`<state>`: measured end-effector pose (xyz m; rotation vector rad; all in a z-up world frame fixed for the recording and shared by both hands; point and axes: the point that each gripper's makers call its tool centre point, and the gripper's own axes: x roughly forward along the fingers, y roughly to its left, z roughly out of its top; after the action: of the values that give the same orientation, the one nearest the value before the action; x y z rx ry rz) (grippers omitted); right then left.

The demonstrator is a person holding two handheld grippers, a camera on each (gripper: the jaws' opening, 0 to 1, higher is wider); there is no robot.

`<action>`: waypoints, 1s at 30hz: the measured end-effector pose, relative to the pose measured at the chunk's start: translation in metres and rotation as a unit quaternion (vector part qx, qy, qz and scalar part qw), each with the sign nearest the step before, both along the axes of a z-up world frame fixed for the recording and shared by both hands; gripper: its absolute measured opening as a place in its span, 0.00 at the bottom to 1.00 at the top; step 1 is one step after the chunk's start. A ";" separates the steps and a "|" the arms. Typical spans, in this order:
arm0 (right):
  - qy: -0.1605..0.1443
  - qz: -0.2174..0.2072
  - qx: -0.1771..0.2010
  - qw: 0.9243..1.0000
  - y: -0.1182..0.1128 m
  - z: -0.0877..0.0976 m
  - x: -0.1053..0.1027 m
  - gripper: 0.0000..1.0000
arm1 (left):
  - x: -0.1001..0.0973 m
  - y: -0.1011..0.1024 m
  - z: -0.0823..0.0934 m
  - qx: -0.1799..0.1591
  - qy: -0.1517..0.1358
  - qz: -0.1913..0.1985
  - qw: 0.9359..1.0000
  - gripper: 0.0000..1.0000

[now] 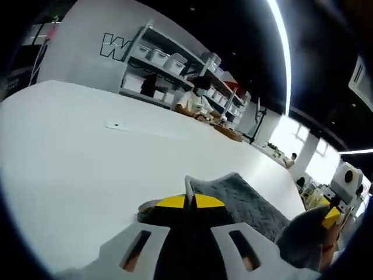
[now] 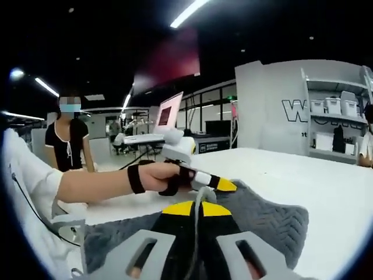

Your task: Open the folded towel by lifting each exposed corner and separating the folded layers until the towel lies flat within the target outline without major curled edges

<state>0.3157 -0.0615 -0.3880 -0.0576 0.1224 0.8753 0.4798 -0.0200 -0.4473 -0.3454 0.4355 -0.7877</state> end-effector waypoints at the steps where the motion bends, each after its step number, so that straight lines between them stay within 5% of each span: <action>1: -0.003 0.008 0.006 1.000 0.003 0.002 -0.004 0.00 | 0.001 0.000 0.001 -0.002 0.000 0.002 1.000 0.01; 13: -0.014 0.045 0.029 0.998 0.012 0.010 -0.029 0.00 | 0.005 -0.006 0.010 -0.031 0.025 0.012 0.999 0.01; 30: -0.032 0.082 0.046 0.995 0.016 0.022 -0.063 0.00 | 0.014 -0.015 0.036 -0.031 0.012 0.017 0.999 0.00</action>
<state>0.2531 -0.0455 -0.3660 -0.0093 0.0178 1.0416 0.4937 -0.0347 -0.4109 -0.4195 0.4262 -0.7655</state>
